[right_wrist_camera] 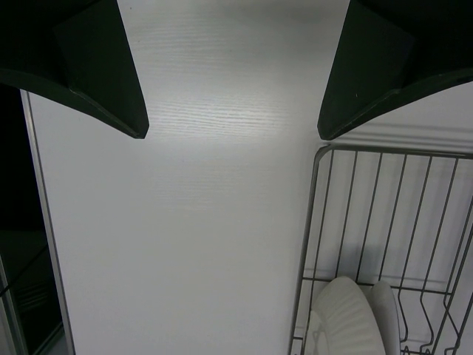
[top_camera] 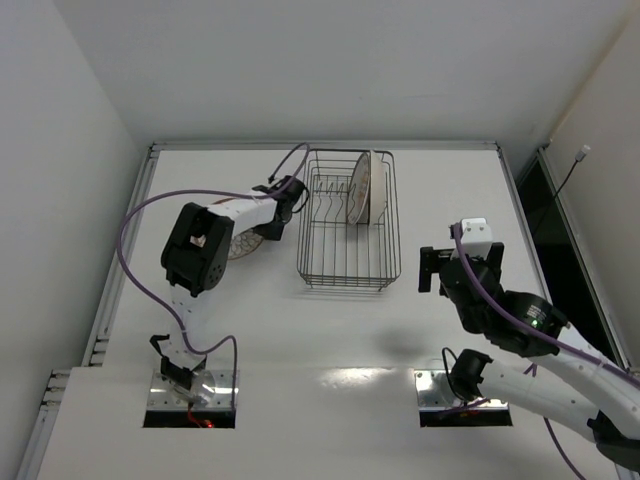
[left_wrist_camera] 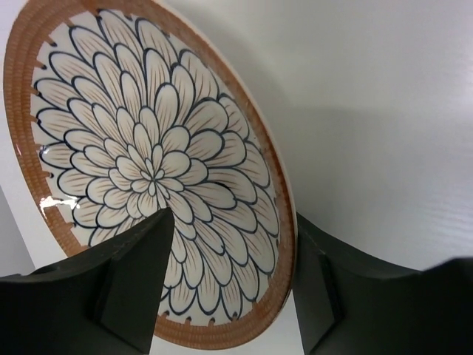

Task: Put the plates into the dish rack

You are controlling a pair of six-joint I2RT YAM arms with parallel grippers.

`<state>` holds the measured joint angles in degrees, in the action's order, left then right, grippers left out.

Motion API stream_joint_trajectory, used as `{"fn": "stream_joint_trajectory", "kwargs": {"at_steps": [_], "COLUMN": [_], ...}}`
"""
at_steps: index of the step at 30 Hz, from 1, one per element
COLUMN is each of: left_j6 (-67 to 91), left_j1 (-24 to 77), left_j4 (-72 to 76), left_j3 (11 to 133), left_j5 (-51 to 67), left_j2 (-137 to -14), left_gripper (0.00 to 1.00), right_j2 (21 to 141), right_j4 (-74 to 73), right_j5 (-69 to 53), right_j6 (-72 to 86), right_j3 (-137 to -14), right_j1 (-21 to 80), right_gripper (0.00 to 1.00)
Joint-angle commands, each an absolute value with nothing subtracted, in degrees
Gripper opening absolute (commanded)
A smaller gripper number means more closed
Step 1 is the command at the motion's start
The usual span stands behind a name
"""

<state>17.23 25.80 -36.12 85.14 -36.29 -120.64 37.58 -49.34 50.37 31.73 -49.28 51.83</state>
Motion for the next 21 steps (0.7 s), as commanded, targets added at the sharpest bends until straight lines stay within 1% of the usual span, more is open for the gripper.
{"fn": "stream_joint_trajectory", "kwargs": {"at_steps": [1, 2, 4, 5, 6, 8, 9, 10, 11, 12, 15, 17, 19, 20, 21], "left_j6": [17.7, 17.7, 17.7, 17.7, 17.7, 17.7, 17.7, 17.7, 17.7, 18.2, 18.8, 19.9, 20.5, 21.1, 21.1], "left_j1": [23.2, 23.2, 23.2, 23.2, 23.2, 23.2, 23.2, 23.2, 23.2, 23.2, 23.2, 23.2, 22.7, 22.7, 22.7], "left_j4": [-37.5, -38.1, -38.1, -38.1, -38.6, -39.3, -39.3, -39.3, -39.8, -39.8, -40.3, -41.9, -42.5, -43.4, -44.0], "left_j3": [85.8, 85.8, 85.8, 86.4, 86.4, 86.9, 86.9, 86.9, 86.9, 86.9, 87.4, 88.5, 90.0, 91.0, 93.8], "left_j5": [-34.8, -34.2, -33.7, -33.7, -32.8, -32.1, -32.1, -32.1, -32.6, -33.3, -33.8, -35.1, -33.6, -32.7, -32.2], "left_j2": [-125.6, -126.1, -127.0, -128.0, -128.1, -128.8, -129.4, -129.4, -129.4, -129.4, -126.6, -122.7, -119.2, -115.4, -113.6], "left_gripper": [0.57, 0.57, 0.54, 0.50, 0.40, 0.29, 0.17, 0.11, 0.02, 0.00, 0.00, 0.00, 0.00, 0.00, 0.00], "right_j2": [38.1, 38.1, 38.1, 38.1, 38.1, 38.1, 38.1, 38.1, 38.1, 38.1, 38.7, 39.2, 39.7, 40.2, 40.3], "right_j4": [-47.2, -47.2, -47.7, -47.7, -47.7, -47.7, -47.7, -47.7, -47.7, -47.7, -47.7, -47.7, -47.7, -47.7, -47.7], "right_j5": [51.2, 51.2, 51.2, 51.2, 51.2, 51.2, 51.2, 51.2, 51.2, 51.8, 51.8, 51.8, 51.8, 51.8, 51.8], "right_j6": [32.3, 32.3, 32.3, 32.3, 32.3, 32.3, 32.3, 32.3, 32.3, 32.3, 32.3, 32.3, 32.3, 32.3, 32.3], "right_j3": [-49.1, -49.1, -49.1, -49.1, -49.1, -49.1, -49.1, -49.1, -49.1, -49.1, -49.1, -49.1, -49.1, -49.1, -49.1], "right_j1": [51.8, 51.8, 51.8, 51.8, 51.8, 52.3, 52.3, 52.3, 52.3, 52.3, 52.8, 52.8, 52.8, 52.8, 52.8], "right_gripper": [0.99, 0.99, 0.99, 0.99, 0.99, 0.99, 0.99, 0.99, 0.99, 1.00, 1.00, 1.00, 1.00, 1.00, 1.00]}}
